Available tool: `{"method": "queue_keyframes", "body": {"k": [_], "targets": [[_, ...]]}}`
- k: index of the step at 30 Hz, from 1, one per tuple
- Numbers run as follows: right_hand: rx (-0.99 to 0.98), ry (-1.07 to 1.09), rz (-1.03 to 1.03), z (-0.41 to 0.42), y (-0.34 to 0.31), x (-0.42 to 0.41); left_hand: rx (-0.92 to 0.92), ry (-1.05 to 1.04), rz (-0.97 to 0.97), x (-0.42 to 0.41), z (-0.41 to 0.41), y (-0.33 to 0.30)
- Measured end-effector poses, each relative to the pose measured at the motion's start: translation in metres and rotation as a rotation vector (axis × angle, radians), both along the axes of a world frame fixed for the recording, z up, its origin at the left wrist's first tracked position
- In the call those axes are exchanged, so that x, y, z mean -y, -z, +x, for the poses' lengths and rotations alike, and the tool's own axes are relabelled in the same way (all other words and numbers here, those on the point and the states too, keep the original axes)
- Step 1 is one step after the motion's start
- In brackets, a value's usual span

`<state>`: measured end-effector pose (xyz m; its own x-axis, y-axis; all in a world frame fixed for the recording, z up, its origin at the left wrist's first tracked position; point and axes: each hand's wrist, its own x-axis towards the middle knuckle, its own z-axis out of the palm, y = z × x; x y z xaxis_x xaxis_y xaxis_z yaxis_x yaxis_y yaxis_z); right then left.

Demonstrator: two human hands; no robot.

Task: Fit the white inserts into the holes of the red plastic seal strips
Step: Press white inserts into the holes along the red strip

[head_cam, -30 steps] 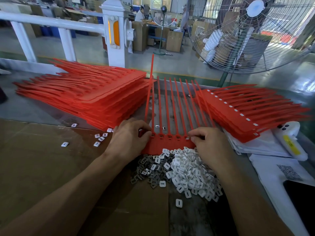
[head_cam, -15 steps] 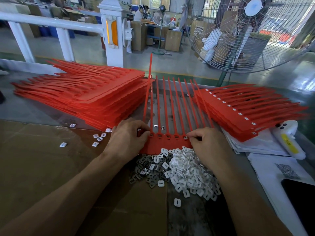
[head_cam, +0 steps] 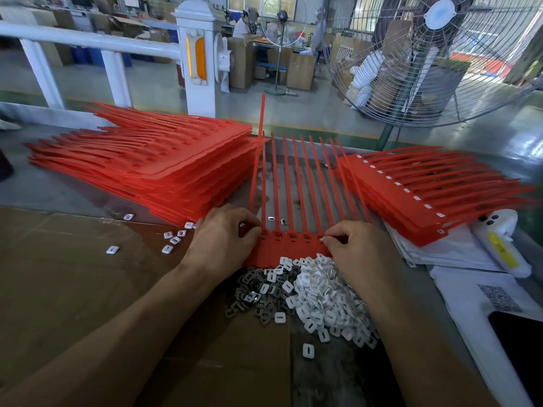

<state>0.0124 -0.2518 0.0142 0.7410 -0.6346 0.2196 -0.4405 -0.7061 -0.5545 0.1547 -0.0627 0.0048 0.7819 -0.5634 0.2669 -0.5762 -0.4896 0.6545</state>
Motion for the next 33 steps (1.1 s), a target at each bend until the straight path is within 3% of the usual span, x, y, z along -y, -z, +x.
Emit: {"method": "queue_keyframes", "body": {"k": [21,30,33], "targets": [[0.032,0.017,0.033,0.004,0.006,0.003,0.001,0.006,0.013,-0.001,0.0,0.001],[0.039,-0.058,-0.056,0.0,-0.006,-0.007,0.012,-0.002,-0.007,0.0,0.0,0.001],[0.092,-0.213,-0.058,-0.002,-0.014,-0.021,0.009,0.0,-0.004,0.001,0.0,0.001]]}}
